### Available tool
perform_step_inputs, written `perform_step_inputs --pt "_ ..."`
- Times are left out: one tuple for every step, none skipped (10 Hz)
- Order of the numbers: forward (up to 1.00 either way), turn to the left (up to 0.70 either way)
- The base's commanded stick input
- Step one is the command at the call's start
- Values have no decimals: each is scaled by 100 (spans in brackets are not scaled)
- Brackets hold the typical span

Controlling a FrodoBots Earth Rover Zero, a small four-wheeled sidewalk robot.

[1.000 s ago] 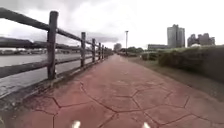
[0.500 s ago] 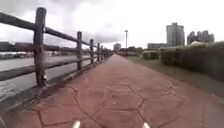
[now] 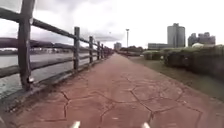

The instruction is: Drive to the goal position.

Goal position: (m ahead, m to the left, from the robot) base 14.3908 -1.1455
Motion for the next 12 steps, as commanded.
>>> perform_step_inputs --pt "0 0" --pt "0 0" --pt "0 0" --pt "0 0" --pt "0 0" --pt "45 0" --pt "70 0" --pt "70 0" --pt "70 0" --pt "70 0" --pt "70 0" --pt "70 0"
